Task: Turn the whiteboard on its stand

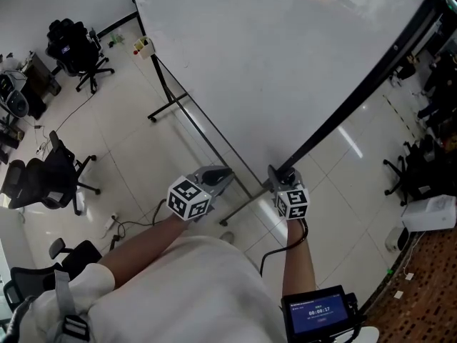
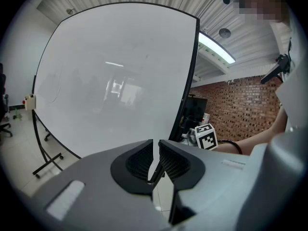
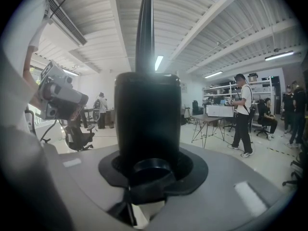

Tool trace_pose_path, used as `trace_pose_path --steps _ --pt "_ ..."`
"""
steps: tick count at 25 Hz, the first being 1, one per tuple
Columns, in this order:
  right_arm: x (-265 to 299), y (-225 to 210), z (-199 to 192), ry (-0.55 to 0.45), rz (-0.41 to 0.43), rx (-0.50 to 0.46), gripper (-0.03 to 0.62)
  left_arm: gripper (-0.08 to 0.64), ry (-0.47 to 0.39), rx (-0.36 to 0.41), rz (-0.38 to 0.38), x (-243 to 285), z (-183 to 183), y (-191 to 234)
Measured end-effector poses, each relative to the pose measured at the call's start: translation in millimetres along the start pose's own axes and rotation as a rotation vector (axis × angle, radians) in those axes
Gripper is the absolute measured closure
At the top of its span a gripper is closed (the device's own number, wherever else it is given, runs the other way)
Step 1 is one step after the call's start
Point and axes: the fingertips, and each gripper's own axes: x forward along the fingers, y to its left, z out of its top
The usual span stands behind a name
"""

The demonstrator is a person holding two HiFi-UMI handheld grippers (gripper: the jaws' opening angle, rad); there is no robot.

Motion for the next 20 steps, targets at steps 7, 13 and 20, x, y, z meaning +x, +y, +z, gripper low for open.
trace_pose_path --steps 7,13,20 --pt "-9.8 -2.6 -3.8 -0.002 -0.004 0.002 0.442 0.5 0.017 0.001 -0.016 5.1 -6.4 -8.6" --pt "-20.2 -8.5 -6.6 -0.001 -0.004 0.001 0.442 0.5 0.03 -0.001 -0.028 16.7 -9.9 -17.0" --pt "-31.6 -9.8 -9.7 0.0 -0.003 -0.001 0.442 0.5 0.03 0.004 -0.047 26.5 -7.5 -27.3"
